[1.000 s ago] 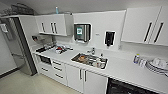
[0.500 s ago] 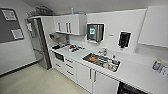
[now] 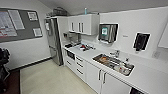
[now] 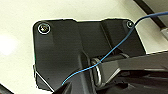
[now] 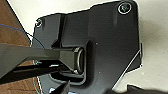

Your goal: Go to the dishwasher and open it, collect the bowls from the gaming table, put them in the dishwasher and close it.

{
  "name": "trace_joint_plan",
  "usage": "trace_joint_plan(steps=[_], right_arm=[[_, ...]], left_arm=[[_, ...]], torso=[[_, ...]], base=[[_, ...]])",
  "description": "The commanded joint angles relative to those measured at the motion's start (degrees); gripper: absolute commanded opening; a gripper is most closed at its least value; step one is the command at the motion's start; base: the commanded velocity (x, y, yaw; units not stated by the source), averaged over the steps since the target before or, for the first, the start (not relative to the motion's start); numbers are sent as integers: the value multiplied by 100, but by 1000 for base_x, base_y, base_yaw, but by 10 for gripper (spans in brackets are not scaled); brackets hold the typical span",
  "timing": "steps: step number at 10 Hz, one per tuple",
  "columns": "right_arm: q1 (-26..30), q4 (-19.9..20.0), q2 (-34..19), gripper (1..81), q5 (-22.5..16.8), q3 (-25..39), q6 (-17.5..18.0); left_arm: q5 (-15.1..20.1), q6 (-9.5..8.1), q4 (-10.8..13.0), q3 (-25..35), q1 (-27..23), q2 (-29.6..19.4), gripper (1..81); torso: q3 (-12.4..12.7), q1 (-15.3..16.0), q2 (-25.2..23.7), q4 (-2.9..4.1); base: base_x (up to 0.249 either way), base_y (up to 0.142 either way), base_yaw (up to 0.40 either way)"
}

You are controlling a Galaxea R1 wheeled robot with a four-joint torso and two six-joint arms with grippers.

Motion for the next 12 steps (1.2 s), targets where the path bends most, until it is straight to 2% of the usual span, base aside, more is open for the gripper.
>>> trace_joint_plan(steps=[1, 12], right_arm=[[249, -120, -50, 811, -278, 20, -31], [213, -146, 47, 811, -340, -77, -31]], left_arm=[[227, -4, 5, 0, -226, -69, 811], [253, -39, -30, -71, -243, -87, 811]], torso=[[0, 0, 0, 0], [0, 0, 0, 0]], base=[[0, 0, 380], [0, 0, 380]])
